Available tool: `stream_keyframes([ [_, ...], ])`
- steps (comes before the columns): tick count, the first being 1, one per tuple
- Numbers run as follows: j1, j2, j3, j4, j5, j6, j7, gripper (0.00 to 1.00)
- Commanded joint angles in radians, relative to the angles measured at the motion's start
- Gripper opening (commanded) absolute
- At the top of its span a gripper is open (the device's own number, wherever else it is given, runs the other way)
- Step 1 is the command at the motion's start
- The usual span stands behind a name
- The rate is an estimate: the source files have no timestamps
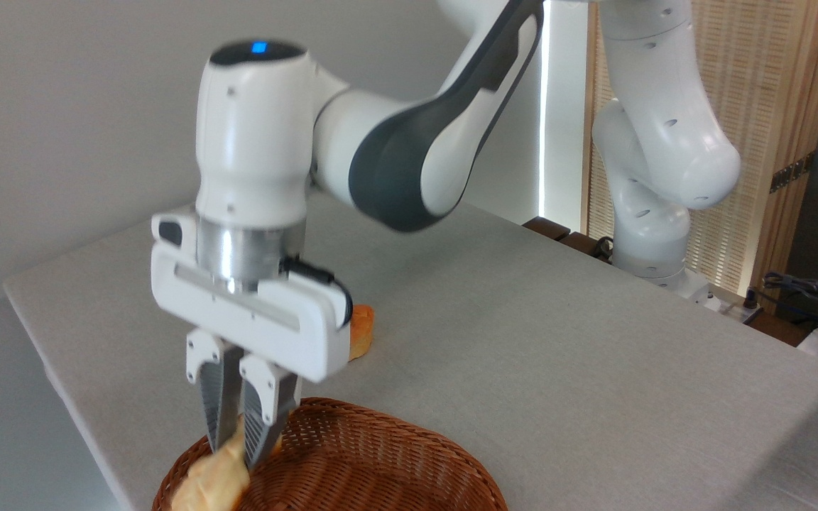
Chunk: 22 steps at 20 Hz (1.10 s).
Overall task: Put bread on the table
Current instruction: 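Lift the long bread up out of the wicker basket, then carry the bread over the table beside the orange roll and lower it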
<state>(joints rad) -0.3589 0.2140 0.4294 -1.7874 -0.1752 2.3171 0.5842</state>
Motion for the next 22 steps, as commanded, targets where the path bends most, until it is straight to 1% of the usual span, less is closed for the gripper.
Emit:
stream_keyframes([
  [1, -0.002, -0.085, 0.003, -0.012, 0.005, -0.047, 0.023, 0.3],
  [5, -0.005, -0.148, 0.002, -0.026, 0.014, -0.133, 0.081, 0.31],
  [8, -0.017, -0.197, -0.001, -0.056, 0.046, -0.195, 0.086, 0.33],
  [9, -0.023, -0.208, -0.001, -0.064, 0.049, -0.208, 0.088, 0.33],
  [10, -0.038, -0.229, -0.001, -0.084, 0.057, -0.235, 0.088, 0.35],
  [12, -0.055, -0.26, -0.001, -0.118, 0.072, -0.286, 0.089, 0.39],
  [13, -0.064, -0.271, -0.001, -0.128, 0.078, -0.303, 0.089, 0.39],
  [14, -0.086, -0.289, -0.001, -0.151, 0.088, -0.333, 0.089, 0.41],
  [15, -0.092, -0.298, -0.001, -0.164, 0.092, -0.347, 0.088, 0.43],
  [16, -0.101, -0.314, -0.001, -0.185, 0.094, -0.376, 0.088, 0.43],
  [19, -0.118, -0.357, 0.0, -0.243, 0.095, -0.412, 0.088, 0.44],
  [20, -0.123, -0.384, -0.001, -0.285, 0.112, -0.415, 0.088, 0.45],
  [21, -0.124, -0.393, -0.001, -0.303, 0.12, -0.415, 0.088, 0.46],
  [22, -0.124, -0.404, -0.001, -0.335, 0.129, -0.415, 0.089, 0.58],
])
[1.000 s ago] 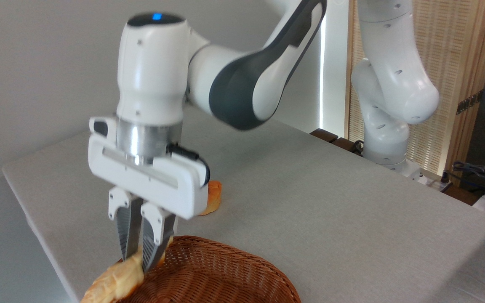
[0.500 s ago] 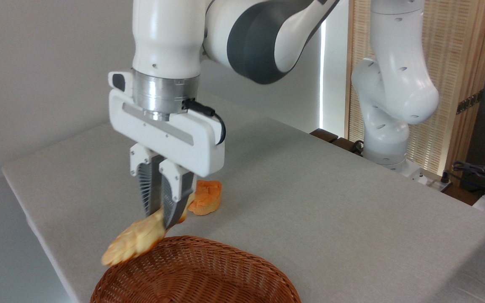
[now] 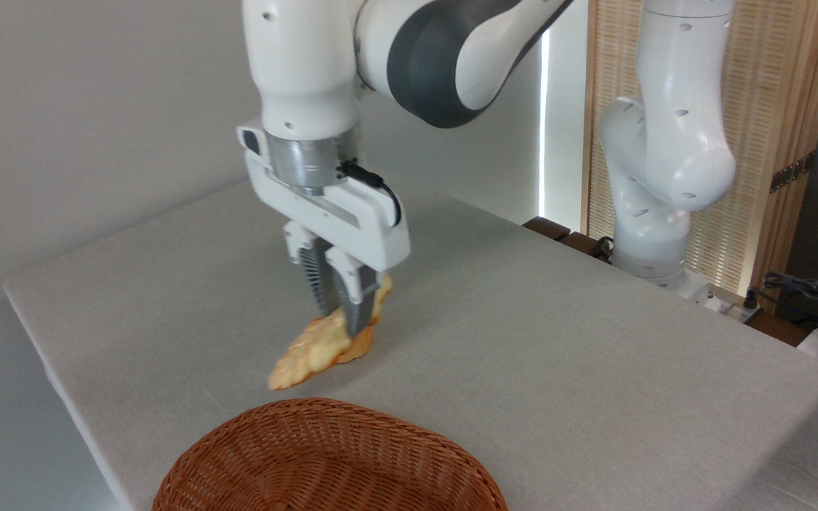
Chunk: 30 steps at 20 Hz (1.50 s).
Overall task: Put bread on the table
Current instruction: 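Carry the bread over the table beside the orange roll and lower it, then open the gripper and raise it away from the bread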
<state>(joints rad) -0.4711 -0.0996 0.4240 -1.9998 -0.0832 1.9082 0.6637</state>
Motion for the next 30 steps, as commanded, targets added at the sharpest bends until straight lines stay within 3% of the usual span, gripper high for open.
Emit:
stream_keyframes([
  [1, -0.012, -0.092, 0.005, -0.134, 0.039, -0.006, 0.01, 0.72],
  [2, -0.012, -0.091, 0.005, -0.146, 0.048, -0.006, 0.008, 0.98],
  [3, -0.012, -0.089, 0.004, -0.149, 0.055, -0.006, 0.008, 1.0],
  [18, -0.023, -0.057, -0.001, -0.136, 0.072, -0.006, 0.007, 1.0],
  [26, -0.021, -0.063, -0.033, 0.058, 0.074, -0.014, -0.01, 1.0],
  [30, -0.015, -0.058, -0.03, 0.069, 0.12, -0.017, -0.012, 1.0],
])
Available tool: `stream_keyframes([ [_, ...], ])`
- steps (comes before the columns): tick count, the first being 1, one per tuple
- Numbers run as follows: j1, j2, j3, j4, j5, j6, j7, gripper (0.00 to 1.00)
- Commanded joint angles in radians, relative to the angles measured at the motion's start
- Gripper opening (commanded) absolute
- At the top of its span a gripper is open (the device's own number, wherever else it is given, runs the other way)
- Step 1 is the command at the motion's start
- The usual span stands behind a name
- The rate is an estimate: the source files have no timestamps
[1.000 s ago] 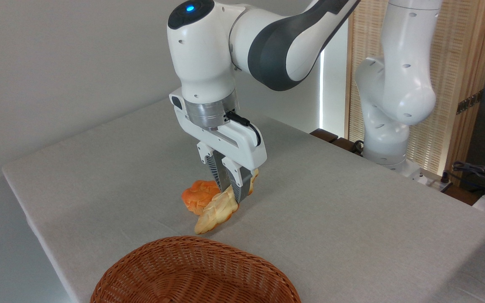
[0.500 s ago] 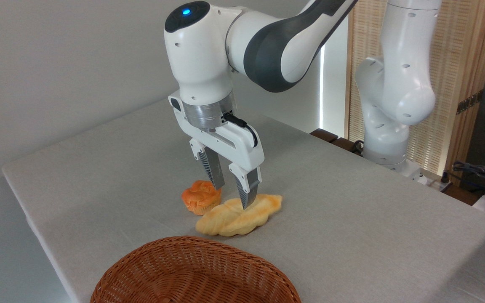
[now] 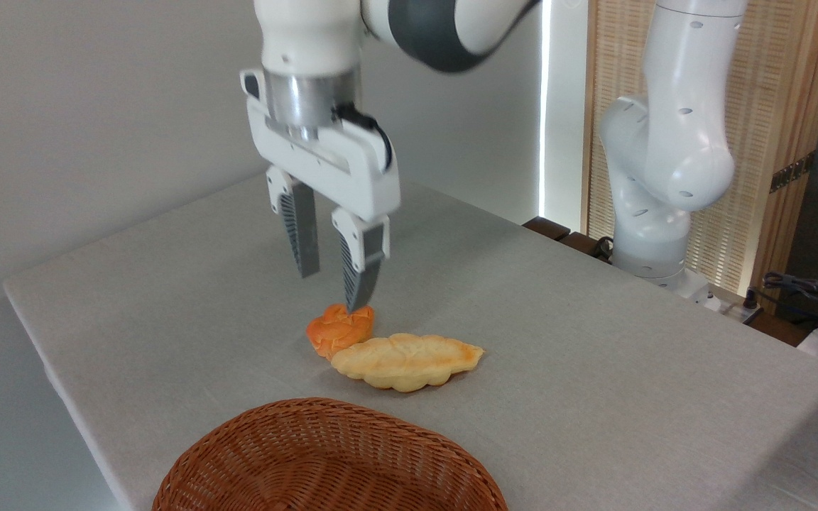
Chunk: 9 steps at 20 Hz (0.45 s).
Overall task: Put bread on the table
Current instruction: 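Open the gripper and raise it away from the bread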
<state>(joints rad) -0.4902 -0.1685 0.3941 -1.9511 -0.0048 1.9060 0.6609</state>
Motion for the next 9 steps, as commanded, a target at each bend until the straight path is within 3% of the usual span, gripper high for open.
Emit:
stream_keyframes([
  [1, 0.005, 0.012, 0.003, 0.02, 0.043, -0.021, -0.009, 1.0],
  [5, 0.012, 0.015, 0.008, 0.023, 0.08, -0.022, -0.007, 1.0],
  [9, 0.01, 0.021, 0.006, 0.029, 0.078, -0.021, -0.014, 1.0],
])
